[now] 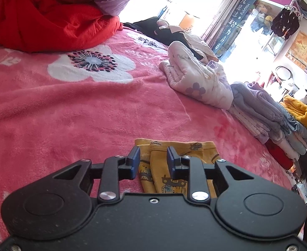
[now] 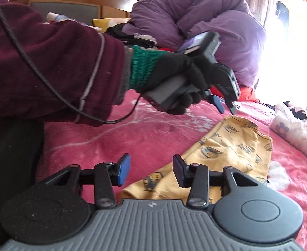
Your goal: Fold clothes
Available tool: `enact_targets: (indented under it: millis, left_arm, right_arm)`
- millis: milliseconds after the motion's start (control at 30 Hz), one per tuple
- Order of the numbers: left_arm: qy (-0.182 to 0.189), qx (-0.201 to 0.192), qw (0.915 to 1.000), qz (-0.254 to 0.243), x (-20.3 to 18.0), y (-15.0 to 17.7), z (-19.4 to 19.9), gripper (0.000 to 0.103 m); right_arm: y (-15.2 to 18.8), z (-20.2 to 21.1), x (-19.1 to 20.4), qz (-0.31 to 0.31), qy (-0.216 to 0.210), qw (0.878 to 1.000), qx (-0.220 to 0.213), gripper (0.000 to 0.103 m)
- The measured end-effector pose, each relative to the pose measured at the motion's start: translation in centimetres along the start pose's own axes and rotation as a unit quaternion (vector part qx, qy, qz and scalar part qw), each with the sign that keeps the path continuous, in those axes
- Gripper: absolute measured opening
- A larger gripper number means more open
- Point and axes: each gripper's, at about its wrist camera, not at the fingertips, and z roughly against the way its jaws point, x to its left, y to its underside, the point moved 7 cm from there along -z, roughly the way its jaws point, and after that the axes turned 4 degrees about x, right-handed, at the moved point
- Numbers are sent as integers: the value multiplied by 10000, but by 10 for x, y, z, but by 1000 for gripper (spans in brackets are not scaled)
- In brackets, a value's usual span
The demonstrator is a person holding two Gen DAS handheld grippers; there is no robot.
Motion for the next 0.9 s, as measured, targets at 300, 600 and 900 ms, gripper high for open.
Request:
enact_targets:
  millis: [300, 600, 900]
  left_arm:
    - [67, 170, 9998, 12, -2, 8, -17, 25]
    - [285, -97, 9995, 99, -7, 7, -13, 0]
    - [-186, 6, 9996, -197, -6, 7, -15, 14]
  right_arm:
    - [4, -8, -10, -330, -33, 9993, 193, 46]
    - [8, -14, -17, -518, -32, 9983, 257, 46]
    - [13, -22, -16, -488, -97, 9979, 407, 49]
